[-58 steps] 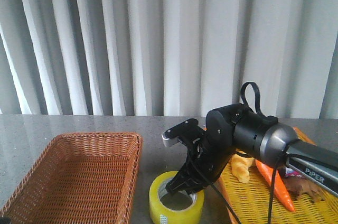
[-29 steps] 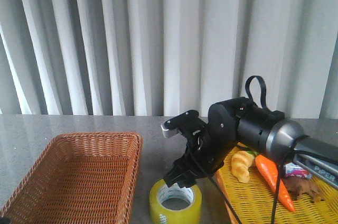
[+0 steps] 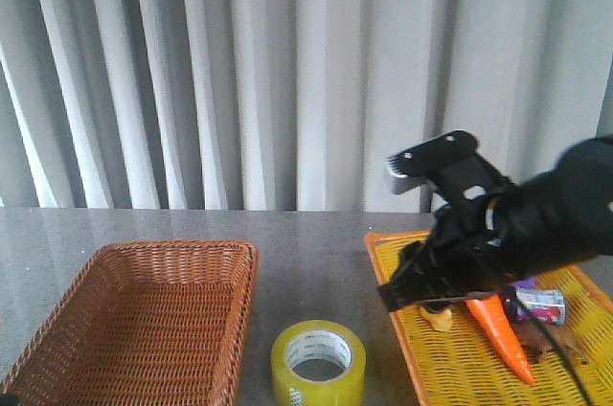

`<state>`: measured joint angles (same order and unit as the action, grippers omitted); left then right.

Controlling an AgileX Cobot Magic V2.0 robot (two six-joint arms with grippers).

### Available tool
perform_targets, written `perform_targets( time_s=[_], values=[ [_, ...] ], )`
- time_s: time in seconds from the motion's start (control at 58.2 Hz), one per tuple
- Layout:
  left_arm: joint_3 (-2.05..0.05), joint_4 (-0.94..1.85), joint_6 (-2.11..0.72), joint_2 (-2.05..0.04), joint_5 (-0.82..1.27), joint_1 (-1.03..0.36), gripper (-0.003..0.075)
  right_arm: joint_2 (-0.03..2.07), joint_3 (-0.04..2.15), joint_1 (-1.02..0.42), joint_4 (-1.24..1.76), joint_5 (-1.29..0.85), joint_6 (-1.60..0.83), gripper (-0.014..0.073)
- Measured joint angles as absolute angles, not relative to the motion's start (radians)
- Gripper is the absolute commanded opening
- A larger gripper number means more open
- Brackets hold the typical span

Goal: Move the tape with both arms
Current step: 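Set the tape roll on the table, open and withdraw the right gripper, then reach the left gripper down and grasp the tape roll's rim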

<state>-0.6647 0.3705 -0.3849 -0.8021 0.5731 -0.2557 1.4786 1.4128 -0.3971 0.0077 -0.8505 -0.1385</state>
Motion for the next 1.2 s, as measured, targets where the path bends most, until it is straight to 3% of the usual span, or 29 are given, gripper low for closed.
perform_targets(
  time_s=[0.258, 0.722, 1.203],
  values=[
    [-0.665, 0.371, -0.385, -0.802, 0.572, -0.256, 0.0555, 1.166, 1.076, -0.273, 0.008, -0.755, -0.067, 0.0343],
    [-0.715, 0.371, -0.41, -0.828, 0.56, -0.256, 0.0547, 0.712, 0.696, -0.266, 0.036, -0.756, -0.05, 0.0343],
    [-1.099, 0.373, -0.529, -1.314, 0.614, -0.421, 0.0454, 0.656, 0.674, -0.266, 0.057, -0.759, -0.05, 0.0343]
  ],
)
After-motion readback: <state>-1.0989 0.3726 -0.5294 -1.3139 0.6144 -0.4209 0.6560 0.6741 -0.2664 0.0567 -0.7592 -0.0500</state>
